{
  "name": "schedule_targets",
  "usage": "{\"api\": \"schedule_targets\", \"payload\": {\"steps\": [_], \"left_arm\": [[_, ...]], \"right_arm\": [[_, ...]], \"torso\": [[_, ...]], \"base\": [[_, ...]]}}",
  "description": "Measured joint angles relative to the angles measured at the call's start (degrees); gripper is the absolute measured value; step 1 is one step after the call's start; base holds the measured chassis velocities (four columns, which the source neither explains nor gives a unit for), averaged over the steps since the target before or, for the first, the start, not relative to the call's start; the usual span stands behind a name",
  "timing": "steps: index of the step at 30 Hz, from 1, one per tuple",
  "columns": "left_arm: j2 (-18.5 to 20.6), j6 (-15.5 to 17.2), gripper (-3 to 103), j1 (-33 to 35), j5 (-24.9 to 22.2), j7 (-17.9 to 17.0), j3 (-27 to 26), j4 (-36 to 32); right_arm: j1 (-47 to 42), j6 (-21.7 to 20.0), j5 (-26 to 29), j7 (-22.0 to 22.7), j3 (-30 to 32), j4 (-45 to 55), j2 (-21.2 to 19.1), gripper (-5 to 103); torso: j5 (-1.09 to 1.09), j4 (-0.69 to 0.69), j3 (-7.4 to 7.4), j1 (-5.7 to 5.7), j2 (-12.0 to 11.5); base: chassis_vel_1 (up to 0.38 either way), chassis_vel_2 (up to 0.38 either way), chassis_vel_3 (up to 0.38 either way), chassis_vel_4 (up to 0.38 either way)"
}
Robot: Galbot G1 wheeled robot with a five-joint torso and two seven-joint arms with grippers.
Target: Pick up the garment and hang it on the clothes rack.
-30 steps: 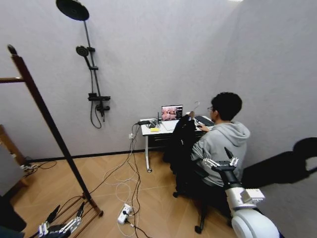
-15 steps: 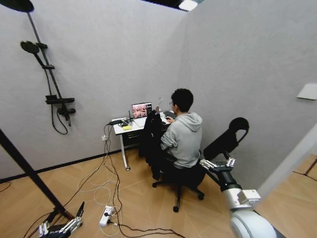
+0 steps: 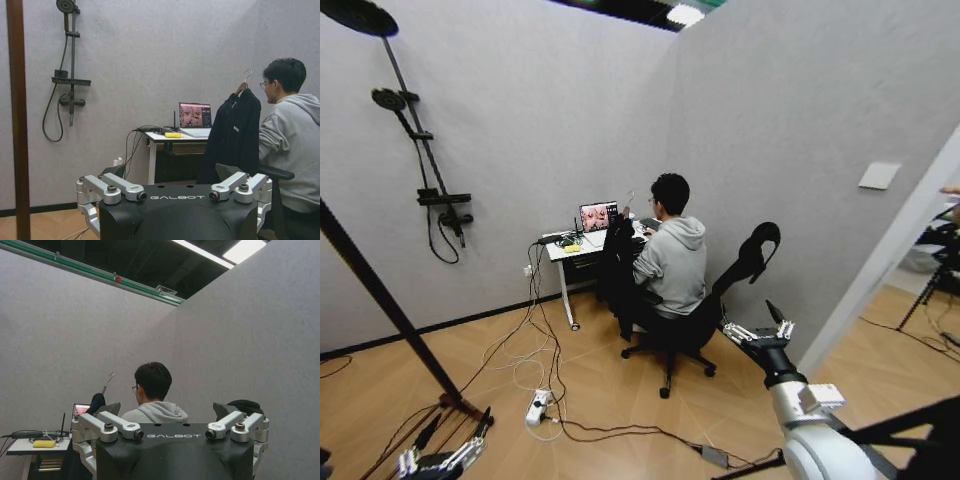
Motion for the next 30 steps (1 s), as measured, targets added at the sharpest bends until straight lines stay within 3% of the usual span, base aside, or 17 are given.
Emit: {"api": "schedule_targets", "payload": {"steps": [1,2,6,9,14,21,24,30], "left_arm": [[0.0,0.0,100,0.0,0.0,0.0,0.0,0.0],[0.0,0.0,100,0.0,0.0,0.0,0.0,0.0],[0.0,0.0,100,0.0,0.0,0.0,0.0,0.0],[0.0,0.0,100,0.0,0.0,0.0,0.0,0.0],[0.0,0.0,100,0.0,0.0,-0.1,0.0,0.0],[0.0,0.0,100,0.0,0.0,0.0,0.0,0.0],[0.0,0.0,100,0.0,0.0,0.0,0.0,0.0],[0.0,0.0,100,0.0,0.0,0.0,0.0,0.0]], "right_arm": [[0.2,-0.1,-0.1,0.0,-0.2,-0.1,0.0,100],[0.4,-0.2,-0.1,-0.2,-0.4,-0.3,0.1,100],[1.1,-0.2,-0.2,-0.7,-0.8,-0.9,0.0,100],[1.2,0.0,-0.2,-1.2,-0.8,-1.4,-0.1,100],[1.6,0.6,-0.2,-1.8,-1.2,-2.5,-0.2,100],[2.5,0.5,-0.2,-2.2,-1.6,-3.1,0.1,100],[3.0,0.3,-0.4,-2.5,-2.0,-3.3,0.3,100],[3.6,-0.1,-0.6,-2.8,-2.5,-3.5,0.6,100]], "torso": [[0.03,0.0,0.01,0.01,0.0],[-0.11,-0.01,-0.01,-0.02,0.0],[0.02,0.0,0.01,0.01,0.0],[-0.07,0.0,-0.03,-0.05,0.0],[-0.02,0.01,-0.02,-0.05,0.0],[0.02,-0.05,0.01,0.03,0.0],[-0.08,0.01,0.02,0.06,0.0],[-0.05,0.01,0.01,0.05,0.0]], "base": [[0.381,-0.359,-0.355,0.363],[0.347,-0.351,-0.352,0.36],[0.378,-0.333,-0.349,0.37],[0.368,-0.268,-0.298,0.341],[0.241,-0.093,-0.198,0.268],[0.021,0.058,0.028,0.109],[0.031,0.127,0.226,0.02],[0.132,0.136,0.156,0.08]]}}
